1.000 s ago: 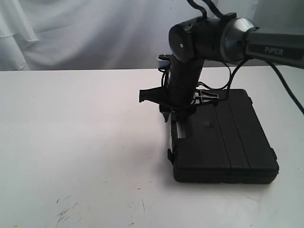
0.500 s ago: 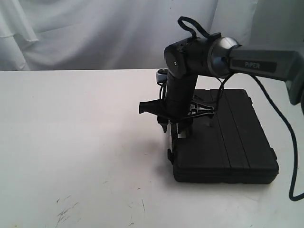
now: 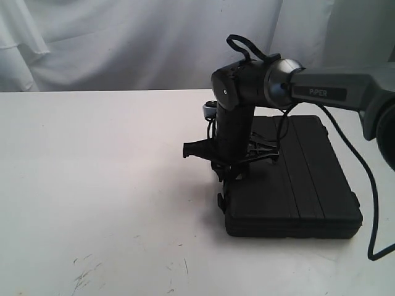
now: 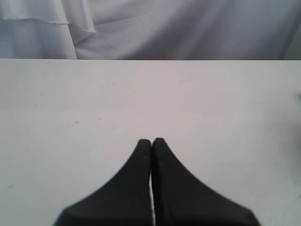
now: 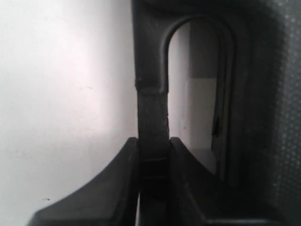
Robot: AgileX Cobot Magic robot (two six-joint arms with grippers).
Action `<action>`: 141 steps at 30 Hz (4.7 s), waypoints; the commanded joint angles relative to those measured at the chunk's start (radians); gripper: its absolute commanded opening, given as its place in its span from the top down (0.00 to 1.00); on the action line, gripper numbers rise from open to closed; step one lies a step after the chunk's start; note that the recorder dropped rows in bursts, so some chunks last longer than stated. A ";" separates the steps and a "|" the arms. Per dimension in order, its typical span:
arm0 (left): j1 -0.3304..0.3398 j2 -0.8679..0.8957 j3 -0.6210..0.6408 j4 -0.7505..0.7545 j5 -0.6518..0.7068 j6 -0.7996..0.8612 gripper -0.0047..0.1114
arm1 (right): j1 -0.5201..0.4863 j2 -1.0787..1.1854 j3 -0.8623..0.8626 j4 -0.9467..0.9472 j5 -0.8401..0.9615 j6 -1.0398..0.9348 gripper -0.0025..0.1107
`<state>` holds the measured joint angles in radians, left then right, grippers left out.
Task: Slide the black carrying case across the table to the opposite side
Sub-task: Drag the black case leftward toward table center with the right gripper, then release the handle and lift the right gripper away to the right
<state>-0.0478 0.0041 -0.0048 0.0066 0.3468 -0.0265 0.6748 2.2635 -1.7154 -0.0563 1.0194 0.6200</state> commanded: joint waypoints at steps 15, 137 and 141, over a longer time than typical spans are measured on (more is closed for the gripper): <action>0.003 -0.004 0.005 -0.001 -0.006 0.001 0.96 | 0.119 -0.002 -0.045 0.091 -0.049 0.044 0.98; 0.003 -0.004 0.005 -0.001 -0.006 0.001 0.96 | 0.221 -0.969 0.523 -0.043 -0.421 -0.355 0.98; 0.003 -0.004 0.005 -0.001 -0.006 0.001 0.96 | 0.221 -0.983 0.523 -0.043 -0.411 -0.355 0.98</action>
<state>-0.0478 0.0041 -0.0048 0.0066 0.3468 -0.0248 0.8947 1.2958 -1.2011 -0.0856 0.6013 0.2725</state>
